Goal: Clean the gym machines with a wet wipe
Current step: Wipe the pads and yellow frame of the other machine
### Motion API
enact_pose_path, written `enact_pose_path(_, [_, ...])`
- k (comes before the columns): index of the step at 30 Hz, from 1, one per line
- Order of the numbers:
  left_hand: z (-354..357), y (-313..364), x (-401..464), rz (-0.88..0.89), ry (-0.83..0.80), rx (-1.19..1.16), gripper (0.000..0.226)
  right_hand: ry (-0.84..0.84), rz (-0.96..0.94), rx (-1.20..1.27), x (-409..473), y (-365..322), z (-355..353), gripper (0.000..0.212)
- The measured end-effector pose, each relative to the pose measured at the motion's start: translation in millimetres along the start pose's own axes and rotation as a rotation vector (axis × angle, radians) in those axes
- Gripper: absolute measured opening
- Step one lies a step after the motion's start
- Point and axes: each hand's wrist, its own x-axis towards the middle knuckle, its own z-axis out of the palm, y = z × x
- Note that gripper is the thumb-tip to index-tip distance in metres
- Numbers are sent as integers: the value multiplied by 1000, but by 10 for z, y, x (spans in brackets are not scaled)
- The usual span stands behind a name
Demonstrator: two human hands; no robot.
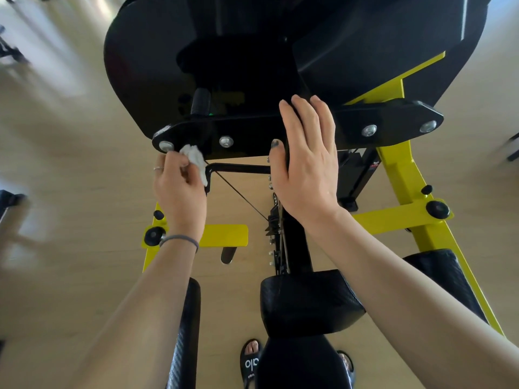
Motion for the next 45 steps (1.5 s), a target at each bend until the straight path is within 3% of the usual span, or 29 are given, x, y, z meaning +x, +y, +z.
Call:
enact_pose_path(2, [25,-69,-83,-101,-106,16,10,-3,14,5,0,-13,0,49])
enact_pose_path(5, [66,75,-225,112,-336,44,2,-30,-1,-13,-3,-17,-17,52])
enact_pose_path(7, [66,274,-293,142,-381,-58,3,-60,-15,-30,0,-5,-60,55])
enact_pose_path(12, [-64,682,-330,-175,-452,-446,8,38,-85,48,-205,-42,-244,48])
enact_pose_path(14, [-109,824,-326,-225,-569,-528,9,29,25,143,-357,-86,-304,40])
enact_pose_path(18, [-137,1030,-392,-126,-771,-501,9,-242,645,627,-541,-187,-474,27])
enact_pose_path(21, [-133,1186,-500,-50,-876,-491,9,-192,859,750,-625,-138,-628,21])
enact_pose_path(28, [-261,1711,-912,165,-1123,-370,25,-16,1046,755,-908,112,-1126,15])
enact_pose_path(35, [-375,2538,-1825,212,-1167,-385,48,80,1093,725,-1441,651,-2002,6])
enact_pose_path(45, [-258,3665,-3497,297,-1384,-395,37,219,1228,569,-2693,1467,-3623,20])
